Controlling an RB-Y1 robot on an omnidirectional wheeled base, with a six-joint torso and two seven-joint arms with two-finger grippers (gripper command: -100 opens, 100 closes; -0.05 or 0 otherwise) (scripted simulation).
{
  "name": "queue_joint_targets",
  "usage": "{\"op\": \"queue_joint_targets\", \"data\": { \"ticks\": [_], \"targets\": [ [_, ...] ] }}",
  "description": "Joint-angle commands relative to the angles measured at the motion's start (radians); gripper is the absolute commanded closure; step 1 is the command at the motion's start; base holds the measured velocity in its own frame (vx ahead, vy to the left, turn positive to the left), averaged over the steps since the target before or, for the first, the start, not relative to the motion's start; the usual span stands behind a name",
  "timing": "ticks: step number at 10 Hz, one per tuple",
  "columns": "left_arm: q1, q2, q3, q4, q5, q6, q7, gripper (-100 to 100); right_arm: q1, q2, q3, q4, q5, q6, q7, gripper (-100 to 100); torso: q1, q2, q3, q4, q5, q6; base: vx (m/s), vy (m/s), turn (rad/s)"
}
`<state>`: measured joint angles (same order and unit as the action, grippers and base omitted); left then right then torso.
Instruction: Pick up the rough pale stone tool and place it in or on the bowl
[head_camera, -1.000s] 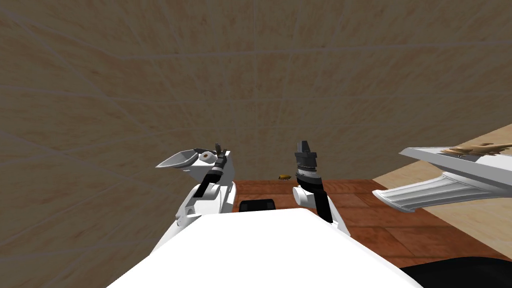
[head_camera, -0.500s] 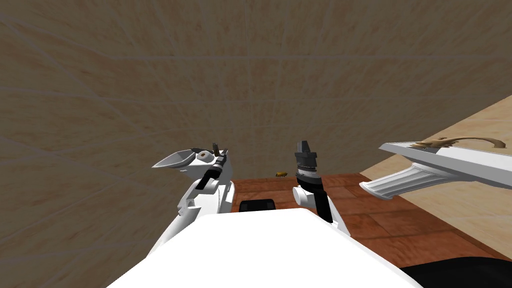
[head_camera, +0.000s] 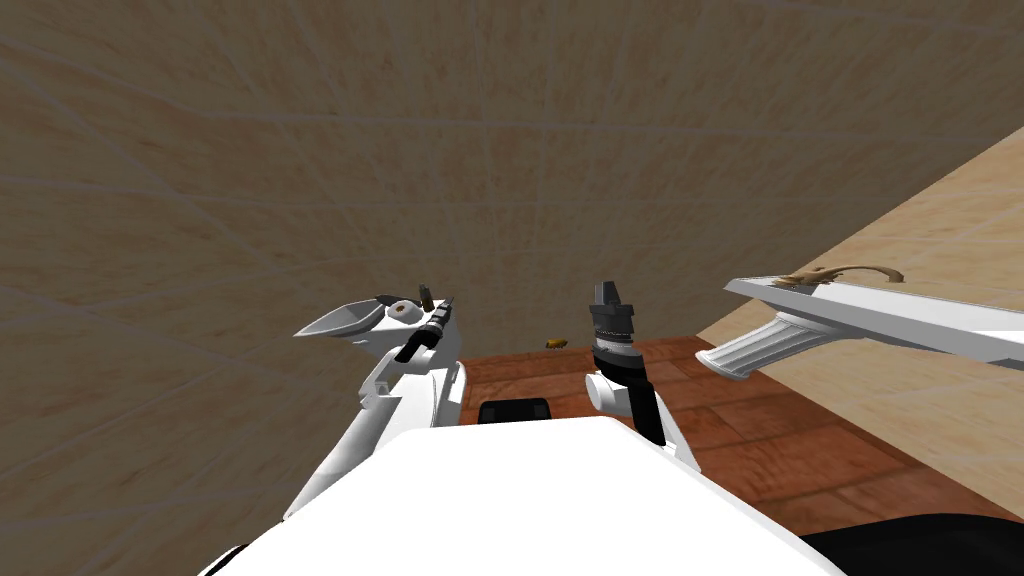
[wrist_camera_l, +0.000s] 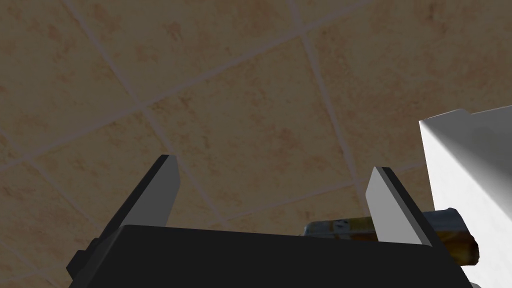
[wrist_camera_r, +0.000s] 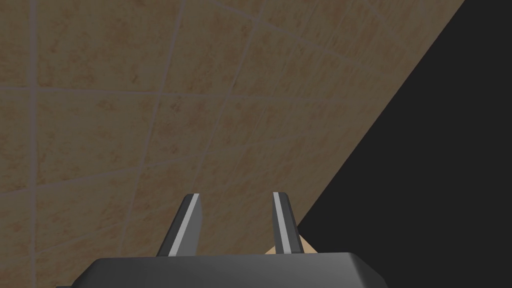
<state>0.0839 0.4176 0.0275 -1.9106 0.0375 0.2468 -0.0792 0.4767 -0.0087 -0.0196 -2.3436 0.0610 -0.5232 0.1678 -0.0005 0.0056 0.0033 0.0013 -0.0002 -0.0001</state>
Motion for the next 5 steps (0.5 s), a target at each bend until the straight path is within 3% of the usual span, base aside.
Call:
{"op": "queue_joint_targets", "data": {
  "ticks": [1, 4, 5],
  "targets": [
    [-0.027, 0.012, 0.003, 0.017, 0.000, 0.050, 0.001, -100, 0.000, 0.000, 0.000, 0.000, 0.000, 0.000, 0.000, 0, 0.000, 0.000, 0.000, 0.000, 0.000, 0.000, -0.063, -0.022, -0.061],
    [-0.114, 0.069, 0.020, 0.097, 0.008, 0.138, 0.005, -100, 0.000, 0.000, 0.000, 0.000, 0.000, 0.000, 0.000, 0, 0.001, -0.001, 0.000, 0.000, 0.000, -0.001, -0.068, -0.020, -0.096],
    [-0.116, 0.069, 0.020, 0.097, 0.008, 0.162, 0.005, -100, 0.000, 0.000, 0.000, 0.000, 0.000, 0.000, 0.000, 0, 0.001, -0.001, -0.001, 0.000, 0.000, 0.000, -0.045, -0.018, -0.055]
  ]
}}
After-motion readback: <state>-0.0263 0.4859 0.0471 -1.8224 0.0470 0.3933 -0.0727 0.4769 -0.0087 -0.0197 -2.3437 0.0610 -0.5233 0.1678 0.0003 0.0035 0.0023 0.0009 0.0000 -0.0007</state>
